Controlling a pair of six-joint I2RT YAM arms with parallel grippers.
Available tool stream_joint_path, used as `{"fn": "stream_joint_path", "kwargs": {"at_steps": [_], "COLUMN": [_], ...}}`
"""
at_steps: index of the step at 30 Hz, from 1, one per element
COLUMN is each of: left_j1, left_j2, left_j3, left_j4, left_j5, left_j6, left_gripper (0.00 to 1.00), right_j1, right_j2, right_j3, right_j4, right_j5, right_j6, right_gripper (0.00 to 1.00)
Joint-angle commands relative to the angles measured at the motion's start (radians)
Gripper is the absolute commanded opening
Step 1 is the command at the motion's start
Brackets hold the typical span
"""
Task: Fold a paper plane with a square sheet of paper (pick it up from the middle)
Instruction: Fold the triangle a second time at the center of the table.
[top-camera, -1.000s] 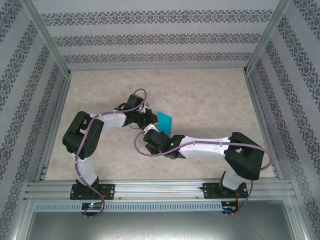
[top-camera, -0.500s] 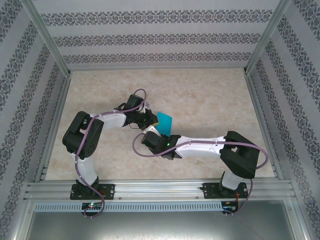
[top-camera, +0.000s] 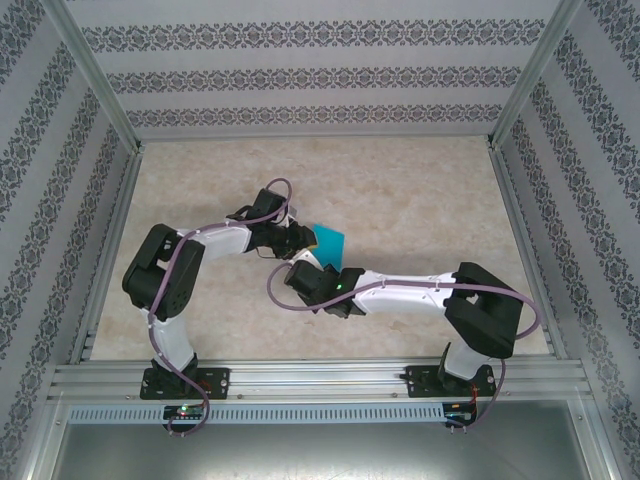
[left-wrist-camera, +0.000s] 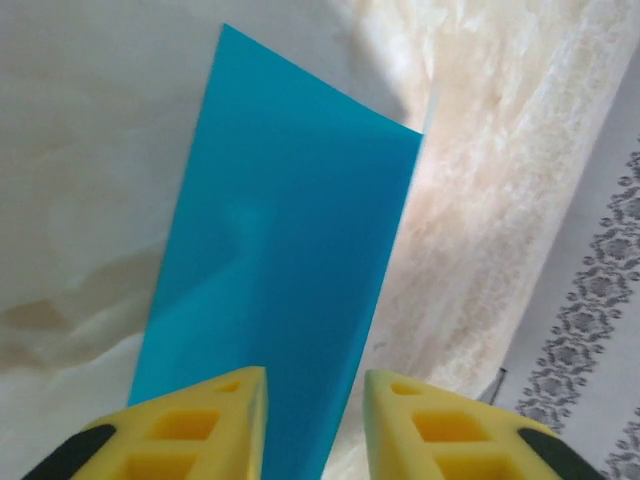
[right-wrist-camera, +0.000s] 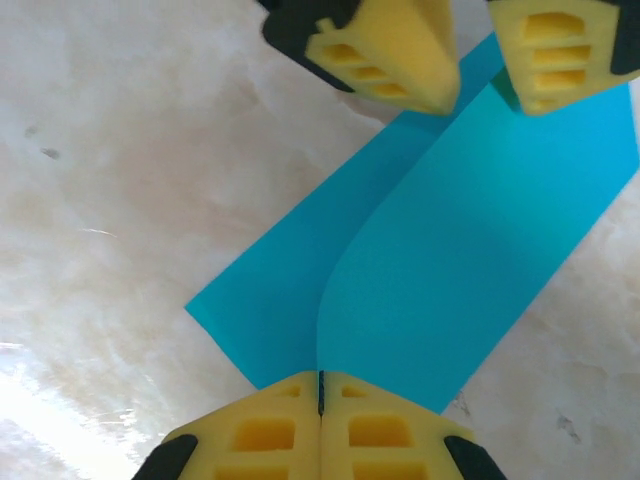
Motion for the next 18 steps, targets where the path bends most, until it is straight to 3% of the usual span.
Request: {"fn": "stream_joint_path", "kwargs": {"at_steps": [1,6,9,18], "left_j1": [0.015,0.038,0.054,0.060], "left_j2": [-0.096,-0.205,-0.254,-0.313], "left_j3": [0.045,0.003,-0.027,-0.099], "left_j4": [-0.195,-0.295,-0.326,-0.323], "left_j5": [-0.155,-0.314,-0.362,-0.349], "left_j6": [0.062,0.070,0.076,0.081], "left_gripper": [0.46,0.56,0.56,0.44], "right_j1": [-0.044,-0.095,-0.127,-0.243], "right_j2": [-0.045,-0.054,-0.061,-0.167], "right_j3": [-0.017,-0.046,-0.076,-0.185], "right_j4": [0.070,0.173,0.255,0.473], "right_j5": [-0.142,-0.299,-0.403,-0.614], "right_j6": [0.054,0.141,0.199,0.348], "right_gripper": [0.00,0.00,0.00,0.00]}}
